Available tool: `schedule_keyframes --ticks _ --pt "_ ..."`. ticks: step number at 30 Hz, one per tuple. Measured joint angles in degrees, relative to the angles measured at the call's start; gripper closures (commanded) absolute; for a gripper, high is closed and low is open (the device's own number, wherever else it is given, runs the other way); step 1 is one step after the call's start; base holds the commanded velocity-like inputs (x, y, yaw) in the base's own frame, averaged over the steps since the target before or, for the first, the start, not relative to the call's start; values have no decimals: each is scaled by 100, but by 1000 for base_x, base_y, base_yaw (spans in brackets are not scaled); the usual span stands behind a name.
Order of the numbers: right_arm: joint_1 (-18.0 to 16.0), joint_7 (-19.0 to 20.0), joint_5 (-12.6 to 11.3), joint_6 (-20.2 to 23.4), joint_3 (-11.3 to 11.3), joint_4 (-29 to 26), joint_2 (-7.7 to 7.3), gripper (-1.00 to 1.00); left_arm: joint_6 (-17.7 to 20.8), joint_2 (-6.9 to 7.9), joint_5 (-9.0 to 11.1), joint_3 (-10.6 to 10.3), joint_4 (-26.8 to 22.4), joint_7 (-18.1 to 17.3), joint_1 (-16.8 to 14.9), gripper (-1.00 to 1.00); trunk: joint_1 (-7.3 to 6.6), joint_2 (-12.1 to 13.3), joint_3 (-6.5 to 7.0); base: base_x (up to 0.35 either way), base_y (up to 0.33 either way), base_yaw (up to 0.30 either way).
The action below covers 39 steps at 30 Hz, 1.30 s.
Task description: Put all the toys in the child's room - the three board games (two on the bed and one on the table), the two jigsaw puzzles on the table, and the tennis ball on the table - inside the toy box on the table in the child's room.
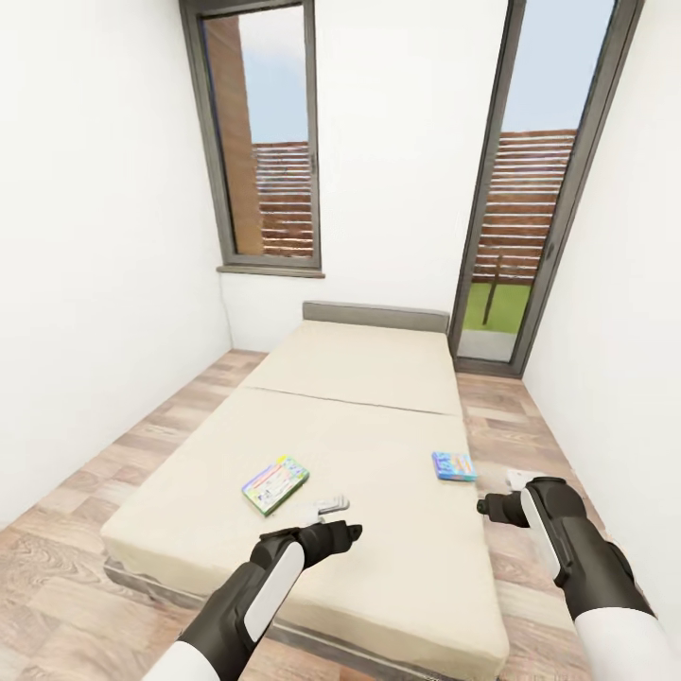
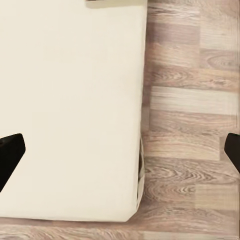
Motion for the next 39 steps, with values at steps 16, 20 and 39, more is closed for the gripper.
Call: schedule_keyframes --ticks 16,20,39 --pt "0 3 -16 11 -6 17 -6 -100 0 -2 4 0 14 -1 0 -100 0 0 0 0 -10 -230" --pt "13 14 -20 -6 -1 46 -4 -100 0 -2 5 0 -4 -1 0 -100 0 0 0 0 0 -21" --pt "17 4 -21 -4 21 1 28 -100 -1 -1 -14 -4 -16 5 2 -100 -1 0 0 68 -100 -55"
